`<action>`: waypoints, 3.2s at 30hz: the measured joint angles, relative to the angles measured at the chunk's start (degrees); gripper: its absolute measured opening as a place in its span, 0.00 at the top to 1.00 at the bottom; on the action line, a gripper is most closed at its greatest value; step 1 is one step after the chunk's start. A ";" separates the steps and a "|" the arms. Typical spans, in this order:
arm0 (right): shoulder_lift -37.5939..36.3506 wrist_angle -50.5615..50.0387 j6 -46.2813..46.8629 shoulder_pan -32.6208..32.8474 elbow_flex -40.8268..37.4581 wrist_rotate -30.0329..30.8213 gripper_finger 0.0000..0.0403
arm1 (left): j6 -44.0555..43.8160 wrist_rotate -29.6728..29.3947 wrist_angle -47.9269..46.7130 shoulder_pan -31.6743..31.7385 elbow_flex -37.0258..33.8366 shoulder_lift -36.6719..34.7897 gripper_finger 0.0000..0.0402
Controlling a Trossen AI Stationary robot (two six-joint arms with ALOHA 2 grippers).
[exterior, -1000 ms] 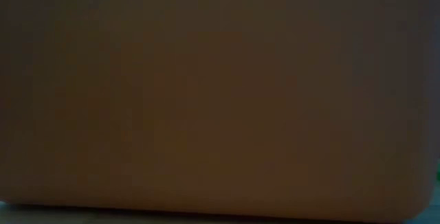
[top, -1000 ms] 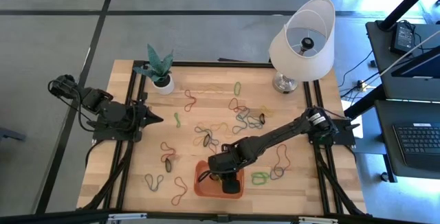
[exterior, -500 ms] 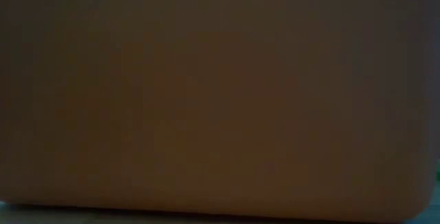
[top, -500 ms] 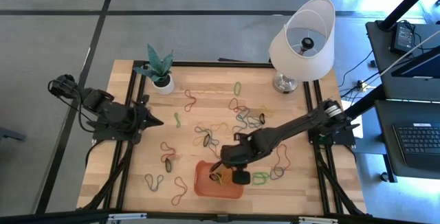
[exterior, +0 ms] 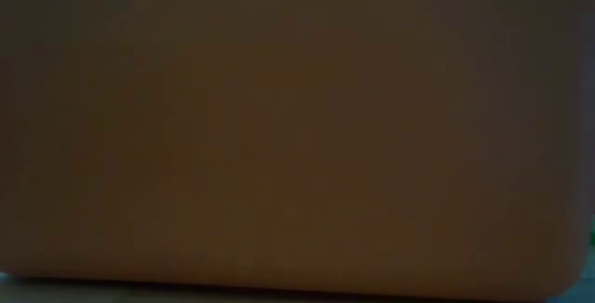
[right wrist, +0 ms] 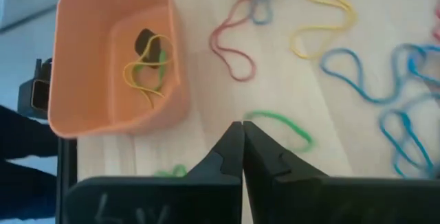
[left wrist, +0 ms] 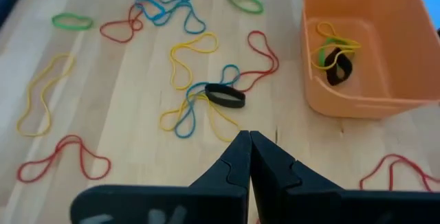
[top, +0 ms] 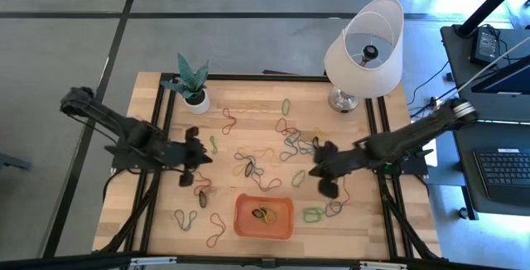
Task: Pick and place rubber bands into bin
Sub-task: Put the red rubber band into the bin
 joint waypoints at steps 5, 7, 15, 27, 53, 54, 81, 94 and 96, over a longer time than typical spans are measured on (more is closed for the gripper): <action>-12.60 1.09 -0.01 -0.01 -10.29 1.57 0.99 | -9.36 -0.66 -3.70 1.65 5.62 9.06 1.00; -16.92 1.36 -1.18 -0.04 -13.33 2.46 0.99 | -14.70 0.40 -6.55 2.98 7.64 12.29 1.00; -29.22 2.42 -5.91 -0.12 -21.40 4.35 0.99 | -31.68 8.90 -11.58 7.96 9.60 22.56 0.99; -33.58 2.96 -13.27 -1.83 -24.12 4.37 0.98 | -55.96 16.61 -14.69 8.36 9.60 36.56 0.91; -33.72 3.53 -13.23 -1.82 -24.10 2.77 0.98 | -63.81 21.90 -10.50 4.96 9.80 48.11 0.72; -33.72 3.52 -13.23 -1.81 -24.10 2.76 0.98 | -63.32 21.46 -11.28 4.96 9.76 48.11 0.73; -33.72 5.35 -11.88 -1.81 -24.10 2.80 0.98 | -50.79 14.01 -24.18 5.03 29.23 47.89 0.99; -33.61 5.09 -12.22 -1.81 -24.08 2.82 0.98 | -33.59 7.34 -24.84 5.02 47.57 47.87 1.00; -33.61 5.07 -12.22 -1.81 -24.09 2.81 0.98 | -30.65 6.81 -23.50 4.80 49.81 47.87 1.00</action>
